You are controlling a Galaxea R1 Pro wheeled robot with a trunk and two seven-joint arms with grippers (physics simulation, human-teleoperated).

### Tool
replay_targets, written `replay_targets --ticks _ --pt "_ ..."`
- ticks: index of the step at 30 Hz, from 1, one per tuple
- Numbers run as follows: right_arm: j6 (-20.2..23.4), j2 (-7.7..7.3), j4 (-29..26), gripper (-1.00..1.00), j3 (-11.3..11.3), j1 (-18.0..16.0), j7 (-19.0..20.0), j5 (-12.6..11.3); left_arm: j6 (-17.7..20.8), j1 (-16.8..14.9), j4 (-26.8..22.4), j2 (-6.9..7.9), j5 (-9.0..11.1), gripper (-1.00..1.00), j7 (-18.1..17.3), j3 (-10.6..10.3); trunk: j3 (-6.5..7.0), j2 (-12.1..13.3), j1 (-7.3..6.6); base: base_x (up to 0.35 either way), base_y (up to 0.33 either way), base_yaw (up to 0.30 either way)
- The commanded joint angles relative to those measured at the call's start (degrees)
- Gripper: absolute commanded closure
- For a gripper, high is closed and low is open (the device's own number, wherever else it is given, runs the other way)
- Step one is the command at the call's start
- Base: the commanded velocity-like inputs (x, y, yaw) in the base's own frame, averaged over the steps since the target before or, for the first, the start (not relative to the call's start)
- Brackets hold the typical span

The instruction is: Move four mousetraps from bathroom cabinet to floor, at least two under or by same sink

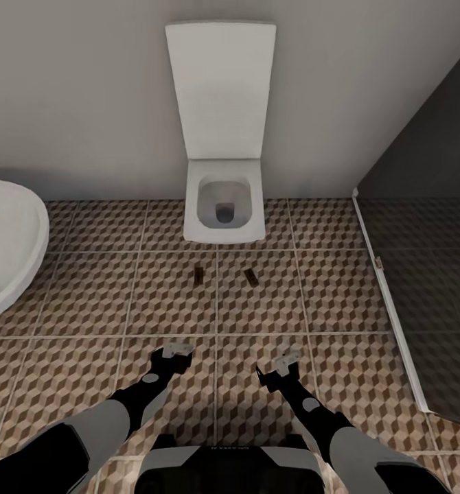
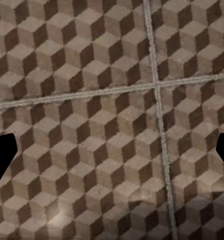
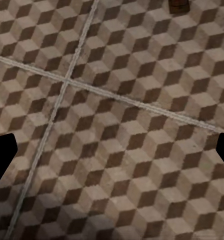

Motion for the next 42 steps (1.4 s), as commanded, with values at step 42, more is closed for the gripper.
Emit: replay_targets --ticks 42 --pt "-2.1 -0.02 0.0 -1.00 -0.1 0.3 0.3 0.2 -0.4 1.2 5.7 -0.42 0.3 -1.00 -0.1 -0.5 7.52 16.8 -9.23 0.000 0.000 0.000"
